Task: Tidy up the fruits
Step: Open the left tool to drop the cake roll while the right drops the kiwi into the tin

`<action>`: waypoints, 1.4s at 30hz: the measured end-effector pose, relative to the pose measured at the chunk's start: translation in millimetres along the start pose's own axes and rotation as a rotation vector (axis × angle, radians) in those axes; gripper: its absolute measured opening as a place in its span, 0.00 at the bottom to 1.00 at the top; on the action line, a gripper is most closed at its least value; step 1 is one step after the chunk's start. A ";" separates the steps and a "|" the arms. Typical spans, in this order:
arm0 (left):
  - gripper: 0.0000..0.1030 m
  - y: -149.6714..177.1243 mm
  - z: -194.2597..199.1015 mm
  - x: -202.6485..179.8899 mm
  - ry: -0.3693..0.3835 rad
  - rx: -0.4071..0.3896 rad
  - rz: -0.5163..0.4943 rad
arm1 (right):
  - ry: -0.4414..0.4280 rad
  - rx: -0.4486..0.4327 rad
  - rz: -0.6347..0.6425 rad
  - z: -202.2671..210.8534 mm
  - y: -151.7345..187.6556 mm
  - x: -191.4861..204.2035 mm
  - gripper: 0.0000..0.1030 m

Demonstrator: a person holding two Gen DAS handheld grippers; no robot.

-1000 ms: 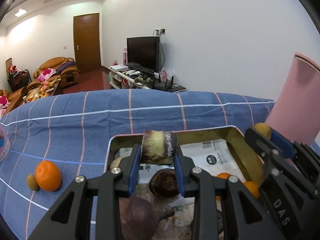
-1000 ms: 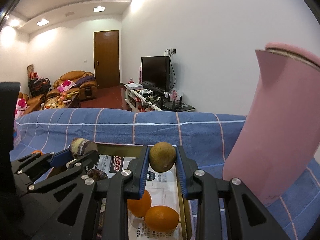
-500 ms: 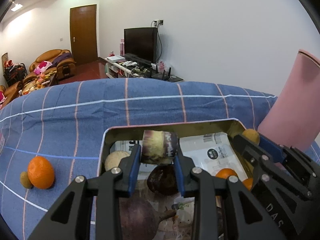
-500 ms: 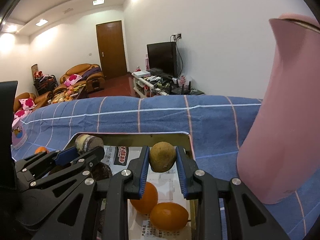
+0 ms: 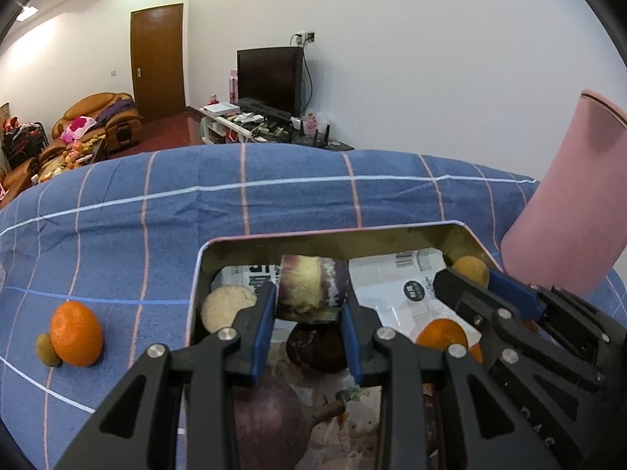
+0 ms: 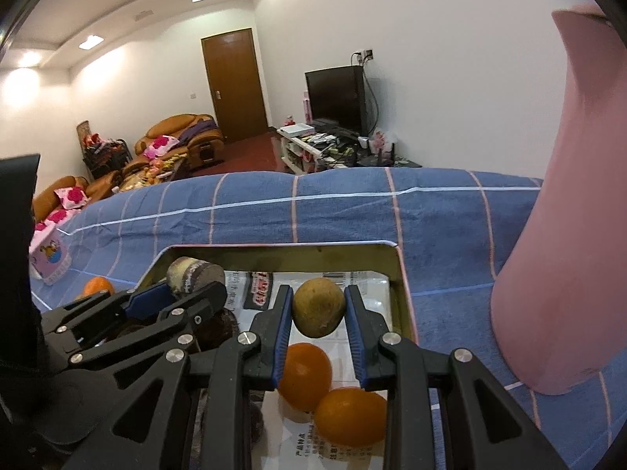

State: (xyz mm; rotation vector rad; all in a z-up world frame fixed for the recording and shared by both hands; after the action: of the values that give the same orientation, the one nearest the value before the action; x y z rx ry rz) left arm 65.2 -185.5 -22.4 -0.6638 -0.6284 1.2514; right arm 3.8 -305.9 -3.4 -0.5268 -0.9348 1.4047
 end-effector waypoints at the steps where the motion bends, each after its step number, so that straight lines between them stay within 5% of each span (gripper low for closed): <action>1: 0.32 0.4 0.1 0.1 -0.001 0.001 0.000 | -0.020 0.003 -0.010 -0.8 0.3 -1.0 0.28; 42: 0.36 6.3 5.0 15.2 0.044 0.024 0.057 | -0.183 0.015 -0.101 -2.8 5.4 -3.7 0.28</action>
State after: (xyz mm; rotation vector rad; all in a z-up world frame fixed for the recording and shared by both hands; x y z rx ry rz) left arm 60.5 -168.9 -22.8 -0.6915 -0.5607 1.2915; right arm 3.2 -308.1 -10.0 -0.3388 -1.0818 1.3834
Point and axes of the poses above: each gripper's, at about its wrist camera, not at the fingertips, and z roughly against the way its jaws point, x to its left, y to its underside, the point moved 2 cm from there along -z, roughly the way its jaws point, and after that the axes turned 13 degrees about -y, right-handed, at the moved point
